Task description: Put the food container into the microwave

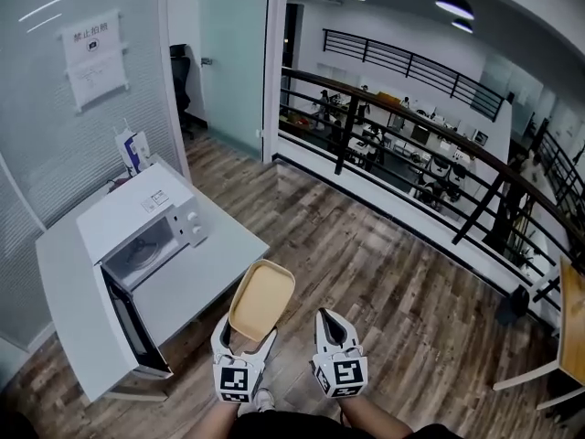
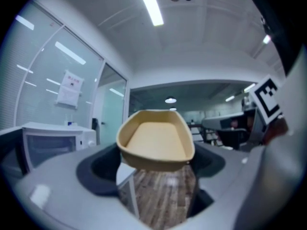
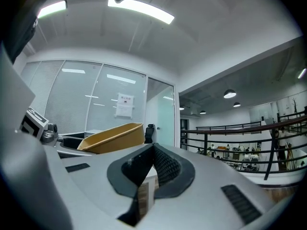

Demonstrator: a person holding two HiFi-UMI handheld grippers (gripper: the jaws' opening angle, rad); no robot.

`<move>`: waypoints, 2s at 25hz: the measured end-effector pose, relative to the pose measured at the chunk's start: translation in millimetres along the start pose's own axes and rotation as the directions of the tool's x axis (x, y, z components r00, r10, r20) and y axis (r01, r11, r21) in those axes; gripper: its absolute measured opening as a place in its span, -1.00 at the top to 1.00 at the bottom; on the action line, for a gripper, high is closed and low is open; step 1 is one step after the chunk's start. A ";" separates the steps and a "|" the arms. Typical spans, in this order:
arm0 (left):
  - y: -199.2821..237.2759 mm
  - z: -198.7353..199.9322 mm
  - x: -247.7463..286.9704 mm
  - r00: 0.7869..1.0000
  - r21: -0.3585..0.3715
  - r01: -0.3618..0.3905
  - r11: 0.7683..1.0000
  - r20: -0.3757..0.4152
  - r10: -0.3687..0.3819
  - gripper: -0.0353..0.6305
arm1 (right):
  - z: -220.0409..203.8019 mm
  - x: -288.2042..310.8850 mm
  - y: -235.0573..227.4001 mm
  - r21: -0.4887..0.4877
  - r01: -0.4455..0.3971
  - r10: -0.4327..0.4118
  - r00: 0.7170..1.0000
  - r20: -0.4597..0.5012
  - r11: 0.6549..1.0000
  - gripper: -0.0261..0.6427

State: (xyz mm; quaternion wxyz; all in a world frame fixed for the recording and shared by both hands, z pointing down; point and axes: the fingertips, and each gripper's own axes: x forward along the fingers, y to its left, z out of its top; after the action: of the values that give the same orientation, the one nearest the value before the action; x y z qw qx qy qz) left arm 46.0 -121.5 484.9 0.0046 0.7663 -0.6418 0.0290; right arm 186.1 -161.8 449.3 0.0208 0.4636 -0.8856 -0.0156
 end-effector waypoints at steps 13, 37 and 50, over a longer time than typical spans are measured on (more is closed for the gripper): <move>79.1 -5.6 27.8 1.000 -0.027 -0.013 1.000 0.009 0.013 -0.44 | -0.9 78.8 41.6 -0.045 -0.035 0.034 0.999 -0.030 0.998 0.90; 145.2 -23.2 56.7 0.989 -0.064 -0.150 0.987 -0.022 0.149 -0.44 | -3.8 163.3 62.1 -0.045 -0.157 0.156 0.987 -0.028 0.987 0.90; 203.0 -27.9 112.1 0.956 -0.035 -0.291 0.956 -0.054 0.289 -0.43 | -20.2 276.0 66.0 -0.009 -0.315 0.314 0.949 -0.028 0.949 0.90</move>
State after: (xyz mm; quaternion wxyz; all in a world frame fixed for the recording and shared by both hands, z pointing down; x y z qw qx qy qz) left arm -135.2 -266.3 512.3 0.0323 0.6625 -0.7475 0.0342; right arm -24.1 -351.2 478.8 0.0378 0.3167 -0.9477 -0.0120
